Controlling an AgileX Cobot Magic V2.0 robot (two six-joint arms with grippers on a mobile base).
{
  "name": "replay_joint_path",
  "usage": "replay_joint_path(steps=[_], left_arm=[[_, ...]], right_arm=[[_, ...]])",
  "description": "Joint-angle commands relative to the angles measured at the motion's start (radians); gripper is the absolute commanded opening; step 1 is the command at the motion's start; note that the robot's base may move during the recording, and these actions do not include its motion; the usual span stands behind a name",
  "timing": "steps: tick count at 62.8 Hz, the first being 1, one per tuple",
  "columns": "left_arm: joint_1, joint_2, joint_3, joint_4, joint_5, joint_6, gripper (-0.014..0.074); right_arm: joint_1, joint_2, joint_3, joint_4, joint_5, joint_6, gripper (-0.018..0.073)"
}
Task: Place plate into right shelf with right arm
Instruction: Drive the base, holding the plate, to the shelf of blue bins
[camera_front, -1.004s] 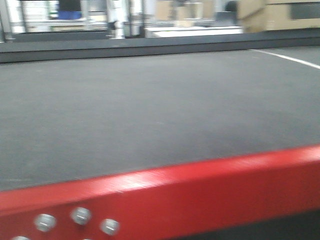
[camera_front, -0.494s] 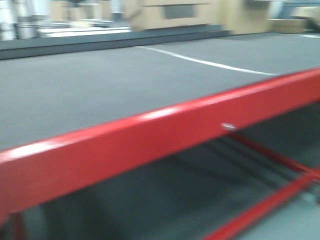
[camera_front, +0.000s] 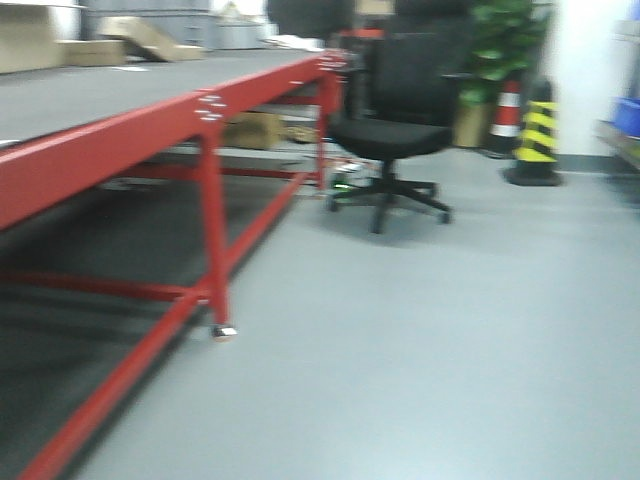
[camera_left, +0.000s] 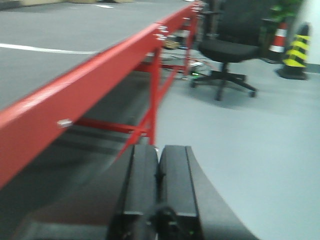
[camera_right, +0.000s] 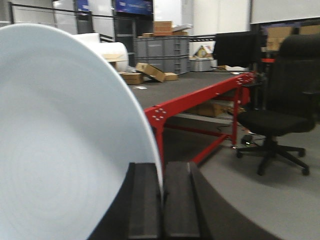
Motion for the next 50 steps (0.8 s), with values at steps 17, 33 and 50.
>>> replay_joint_path(steps=[17,33,50], left_arm=[[0.001,-0.007,0.01,-0.006,-0.084,-0.003,-0.0047],[0.001,-0.007,0.01,-0.006,-0.084,-0.003,-0.0047],[0.001,-0.007,0.01,-0.006,-0.084,-0.003,-0.0047]], right_arm=[[-0.005,0.015,-0.031,0.002,-0.106,-0.007,0.0057],[-0.005,0.015,-0.031,0.002,-0.106,-0.007,0.0057],[-0.005,0.015,-0.031,0.002,-0.106,-0.007,0.0057]])
